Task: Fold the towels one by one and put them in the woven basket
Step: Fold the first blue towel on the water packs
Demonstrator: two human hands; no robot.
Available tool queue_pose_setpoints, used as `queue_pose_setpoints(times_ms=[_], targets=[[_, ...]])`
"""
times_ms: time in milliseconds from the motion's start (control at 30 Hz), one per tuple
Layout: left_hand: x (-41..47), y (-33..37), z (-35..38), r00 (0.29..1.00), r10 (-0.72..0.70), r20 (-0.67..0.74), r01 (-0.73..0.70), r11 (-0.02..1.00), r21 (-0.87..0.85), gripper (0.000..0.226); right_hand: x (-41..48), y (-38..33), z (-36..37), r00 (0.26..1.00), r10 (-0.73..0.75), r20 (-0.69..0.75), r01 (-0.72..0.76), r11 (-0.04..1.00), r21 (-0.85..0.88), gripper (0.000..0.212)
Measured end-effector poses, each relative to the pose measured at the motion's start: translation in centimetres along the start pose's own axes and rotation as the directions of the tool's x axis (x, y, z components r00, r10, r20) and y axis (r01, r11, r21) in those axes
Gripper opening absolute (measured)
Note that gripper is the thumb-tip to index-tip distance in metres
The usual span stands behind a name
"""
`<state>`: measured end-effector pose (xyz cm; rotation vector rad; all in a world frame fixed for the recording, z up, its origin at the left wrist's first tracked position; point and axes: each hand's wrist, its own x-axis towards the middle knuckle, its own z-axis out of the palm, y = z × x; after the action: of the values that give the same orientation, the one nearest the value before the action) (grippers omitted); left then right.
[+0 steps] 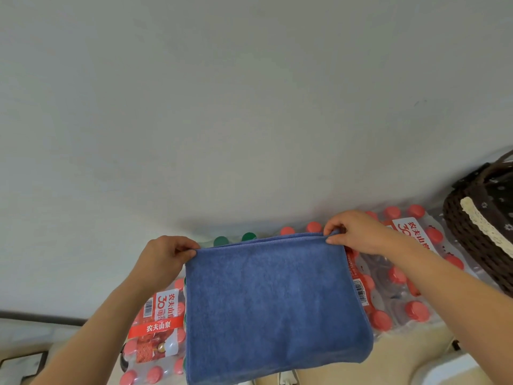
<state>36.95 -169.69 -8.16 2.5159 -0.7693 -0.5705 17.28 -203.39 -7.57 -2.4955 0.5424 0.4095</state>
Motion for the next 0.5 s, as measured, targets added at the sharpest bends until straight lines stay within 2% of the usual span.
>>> queue_pose_setpoints(times_ms=[67, 233, 333, 500], targets=[[-0.1, 0.1, 0.0, 1.000, 0.003, -0.010, -0.003, 1.000, -0.004, 0.018, -0.2, -0.1, 0.0, 1.000, 0.013, -0.028, -0.012, 0.999, 0.030, 0.003], [-0.6, 0.3, -0.1, 1.000, 0.002, 0.004, -0.002, 1.000, 0.006, 0.019, -0.2, -0.4, 1.4, 0.982, 0.107, -0.156, -0.059, 0.957, 0.285, 0.012], [-1.1, 0.8, -0.4, 1.000, 0.009, -0.004, -0.009, 1.000, 0.017, 0.020, -0.2, -0.7, 1.8, 0.975, 0.127, -0.180, -0.063, 0.944, 0.324, 0.017], [-2.7, 2.6, -2.6, 0.989, 0.071, -0.132, -0.067, 0.997, 0.040, 0.020, -2.2, -1.2, -2.1, 0.979, 0.128, -0.159, -0.073, 0.948, 0.308, 0.017]])
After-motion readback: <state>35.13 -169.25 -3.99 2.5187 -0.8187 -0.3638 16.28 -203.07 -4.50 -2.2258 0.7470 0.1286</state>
